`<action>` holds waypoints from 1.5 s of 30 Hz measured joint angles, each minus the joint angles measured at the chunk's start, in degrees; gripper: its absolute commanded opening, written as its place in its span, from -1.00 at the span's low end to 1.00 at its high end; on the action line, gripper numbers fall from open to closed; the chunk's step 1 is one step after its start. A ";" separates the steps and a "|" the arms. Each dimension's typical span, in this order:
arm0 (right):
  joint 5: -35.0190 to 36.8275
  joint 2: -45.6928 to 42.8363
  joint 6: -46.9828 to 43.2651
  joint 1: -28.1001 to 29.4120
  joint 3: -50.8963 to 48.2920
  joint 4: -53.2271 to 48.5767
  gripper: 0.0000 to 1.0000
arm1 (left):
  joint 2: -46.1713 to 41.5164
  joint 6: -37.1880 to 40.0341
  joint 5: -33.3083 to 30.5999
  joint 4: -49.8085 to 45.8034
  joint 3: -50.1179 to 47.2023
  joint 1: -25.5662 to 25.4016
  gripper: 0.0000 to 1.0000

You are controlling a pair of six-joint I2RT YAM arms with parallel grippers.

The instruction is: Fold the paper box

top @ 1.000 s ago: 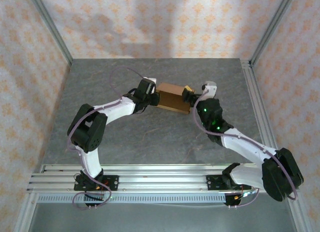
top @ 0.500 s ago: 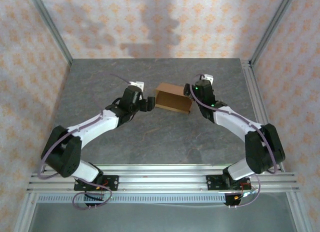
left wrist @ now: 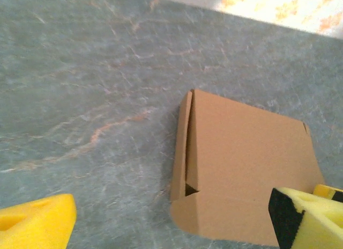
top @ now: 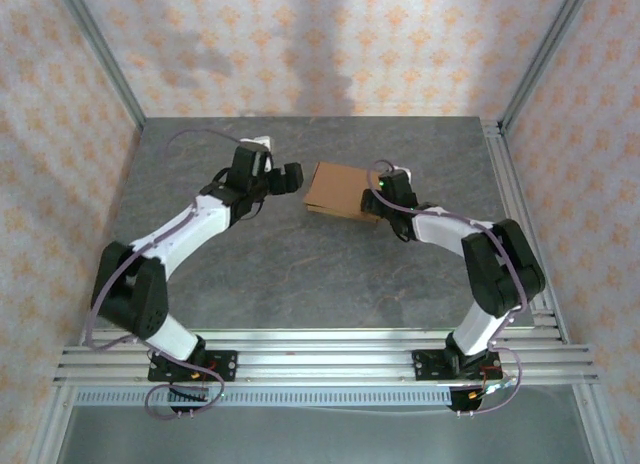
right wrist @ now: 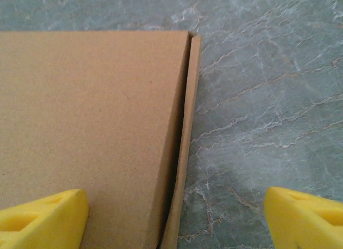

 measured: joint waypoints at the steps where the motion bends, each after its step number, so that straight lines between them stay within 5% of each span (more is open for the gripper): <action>1: -0.46 0.28 -0.26 -0.11 0.00 -0.09 0.61 | 1.95 0.02 0.96 -0.70 1.53 0.00 0.79; 6: -2.71 2.71 -2.03 -0.68 1.40 -1.36 0.49 | 13.07 0.28 5.84 -6.21 9.90 0.11 0.63; 10: -4.33 3.17 -2.75 -1.42 2.12 -1.66 0.43 | 21.44 1.29 9.16 -9.62 16.55 0.09 0.21; 16: -6.05 3.17 -3.85 -2.54 2.19 -1.79 0.28 | 28.87 1.64 12.15 -12.85 20.98 0.09 0.07; 22: -7.54 3.17 -4.66 -2.78 2.67 -2.62 0.31 | 29.49 1.64 13.64 -13.20 22.18 0.09 -0.13; 29: -12.94 0.55 -2.16 -4.02 1.07 -0.28 0.68 | 29.51 1.51 14.97 -12.70 21.53 0.13 -0.10; 45: -22.95 -3.19 14.97 -12.15 -6.43 11.04 0.69 | 29.40 -1.60 23.85 -7.96 18.84 1.77 -0.50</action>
